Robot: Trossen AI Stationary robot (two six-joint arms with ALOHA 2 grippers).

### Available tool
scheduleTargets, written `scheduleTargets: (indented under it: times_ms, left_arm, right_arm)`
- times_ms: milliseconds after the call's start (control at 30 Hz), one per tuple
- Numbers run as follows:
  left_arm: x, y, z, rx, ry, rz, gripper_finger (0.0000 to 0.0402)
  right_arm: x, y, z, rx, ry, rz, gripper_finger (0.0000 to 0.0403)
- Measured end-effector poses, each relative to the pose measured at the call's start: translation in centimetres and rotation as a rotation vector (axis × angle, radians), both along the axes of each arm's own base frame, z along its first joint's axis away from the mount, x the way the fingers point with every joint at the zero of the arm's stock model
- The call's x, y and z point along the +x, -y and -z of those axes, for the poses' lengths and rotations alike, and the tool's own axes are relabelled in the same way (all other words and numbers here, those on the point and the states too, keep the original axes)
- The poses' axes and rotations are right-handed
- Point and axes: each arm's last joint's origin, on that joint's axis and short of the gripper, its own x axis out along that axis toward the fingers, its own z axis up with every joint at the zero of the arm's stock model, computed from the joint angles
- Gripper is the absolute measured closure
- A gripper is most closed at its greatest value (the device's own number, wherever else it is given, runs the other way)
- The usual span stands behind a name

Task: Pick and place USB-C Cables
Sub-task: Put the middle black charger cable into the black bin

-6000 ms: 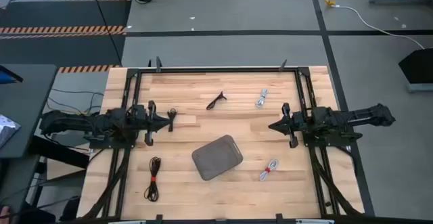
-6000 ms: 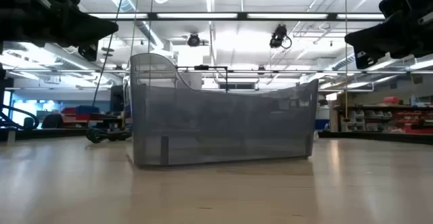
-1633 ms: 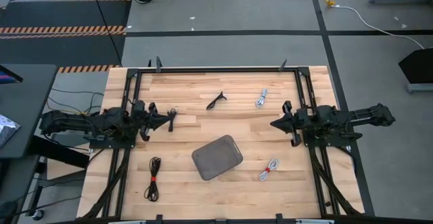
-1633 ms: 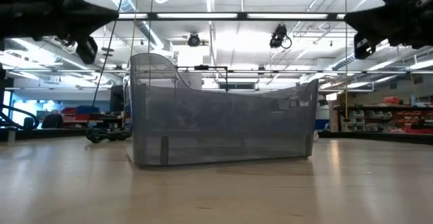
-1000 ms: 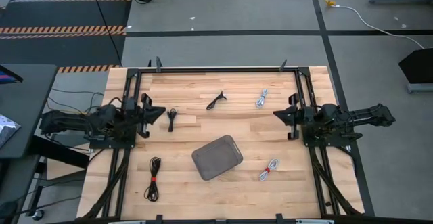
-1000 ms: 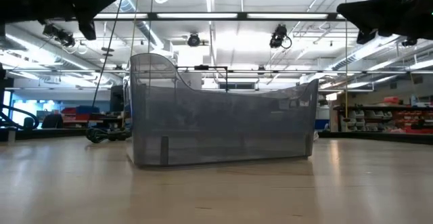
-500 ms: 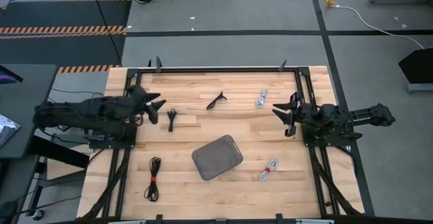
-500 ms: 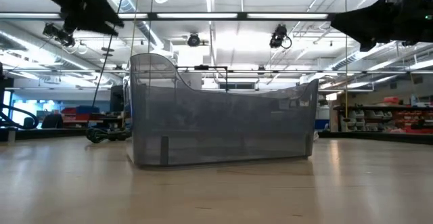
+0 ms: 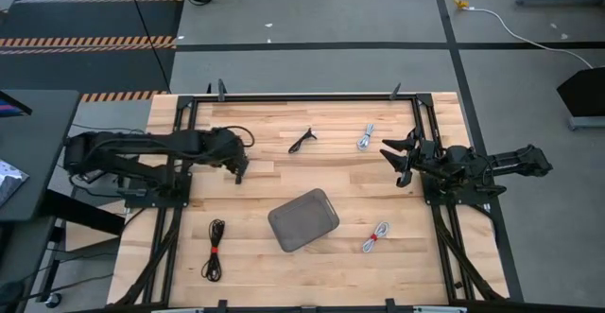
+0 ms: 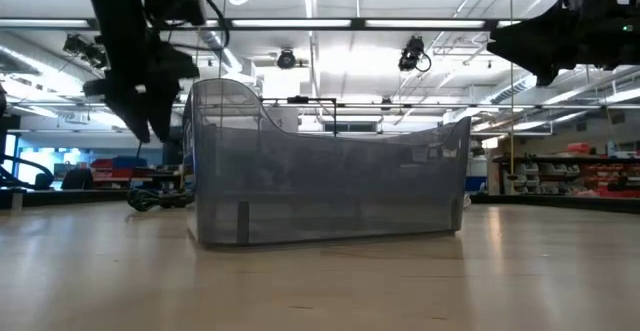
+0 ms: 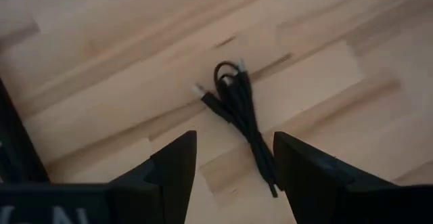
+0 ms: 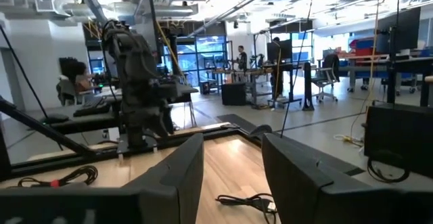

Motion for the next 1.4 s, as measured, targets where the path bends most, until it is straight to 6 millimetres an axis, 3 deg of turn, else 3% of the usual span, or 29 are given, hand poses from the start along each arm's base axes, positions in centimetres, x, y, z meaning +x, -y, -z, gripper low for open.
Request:
scheduleTargets:
  times_ms: [300,600,1000,1400]
  left_arm:
    - [2.0,-0.3,3.4,-0.132,-0.134,0.009,0.0198]
    - [4.1,-0.6,4.9,-0.109,-0.072,0.047,0.0198]
    - [3.9,-0.6,5.8,-0.12,-0.147,0.042,0.0198]
    - [4.6,-0.7,8.1,-0.15,-0.231,0.059,0.0198]
  right_arm:
    - [0.1,0.0,0.3,-0.003,-0.038,-0.002,0.0245]
    - [0.1,0.0,0.5,0.017,-0.043,-0.007,0.0245]
    - [0.1,0.0,0.5,0.015,-0.044,-0.007,0.0247]
    - [0.1,0.0,0.5,0.011,-0.046,-0.006,0.0247]
